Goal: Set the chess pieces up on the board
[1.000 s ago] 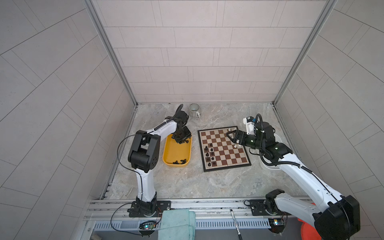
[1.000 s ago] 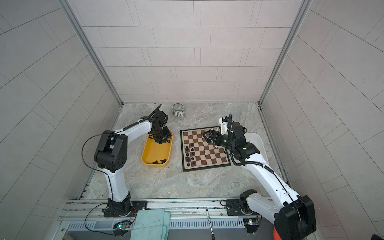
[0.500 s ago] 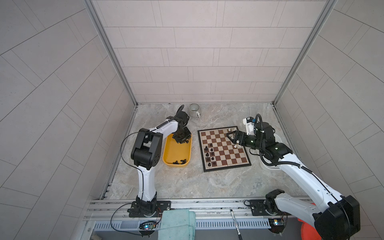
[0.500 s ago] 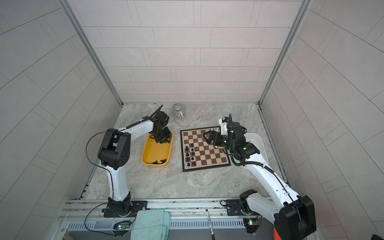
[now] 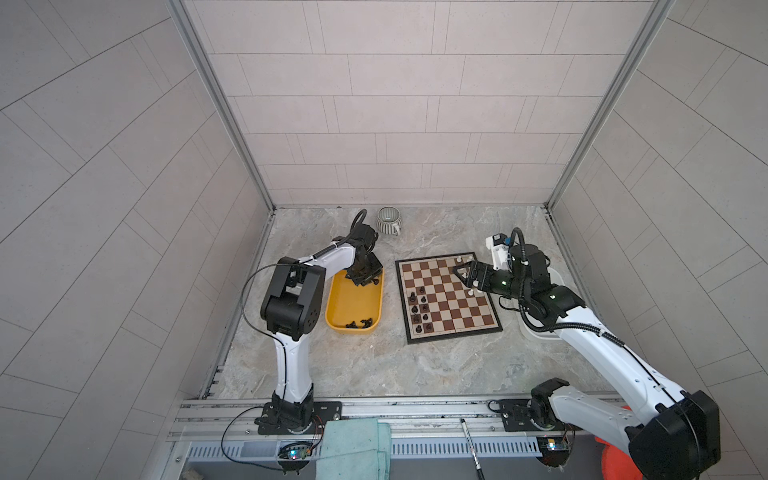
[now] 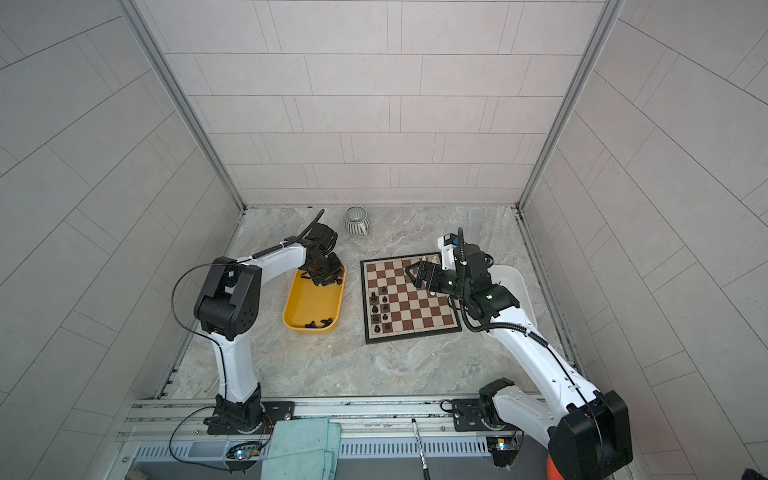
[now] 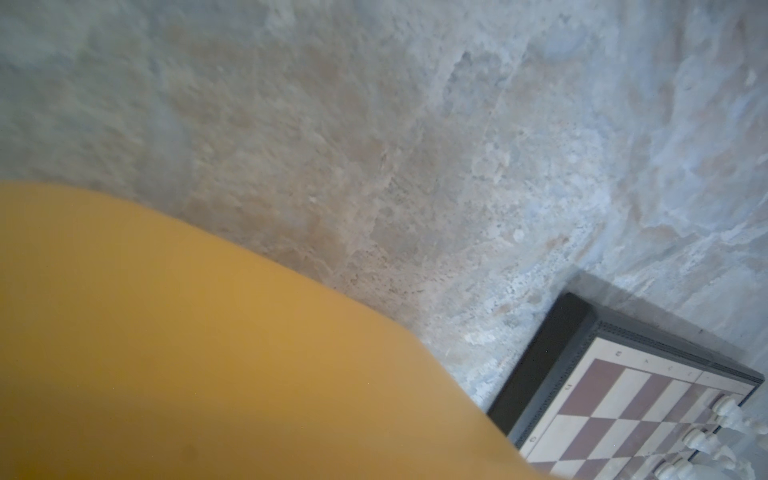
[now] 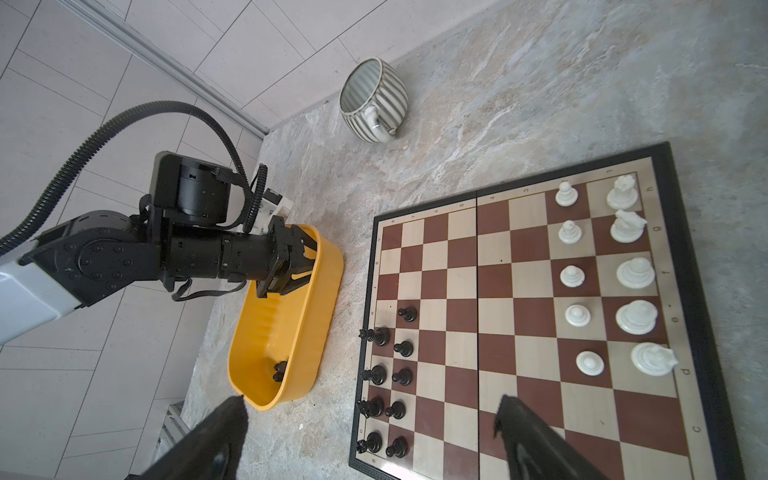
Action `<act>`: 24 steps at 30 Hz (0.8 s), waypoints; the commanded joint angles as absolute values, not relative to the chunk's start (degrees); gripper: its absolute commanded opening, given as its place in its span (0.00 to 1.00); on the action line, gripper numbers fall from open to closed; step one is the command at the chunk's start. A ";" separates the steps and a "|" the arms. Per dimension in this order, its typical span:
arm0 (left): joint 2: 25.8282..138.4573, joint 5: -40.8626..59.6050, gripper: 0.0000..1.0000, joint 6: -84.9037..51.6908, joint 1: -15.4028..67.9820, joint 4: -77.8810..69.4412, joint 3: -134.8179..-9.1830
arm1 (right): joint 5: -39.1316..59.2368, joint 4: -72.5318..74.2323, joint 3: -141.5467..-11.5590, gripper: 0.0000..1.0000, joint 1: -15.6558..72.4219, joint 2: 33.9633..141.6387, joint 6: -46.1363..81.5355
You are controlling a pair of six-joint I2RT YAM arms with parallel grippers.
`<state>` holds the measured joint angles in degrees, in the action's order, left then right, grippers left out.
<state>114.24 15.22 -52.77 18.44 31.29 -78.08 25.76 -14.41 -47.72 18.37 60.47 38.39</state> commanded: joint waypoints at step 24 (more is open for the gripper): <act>117.06 14.26 0.42 -46.61 18.15 48.75 -80.46 | 27.06 -11.51 -47.64 0.93 18.72 60.68 41.13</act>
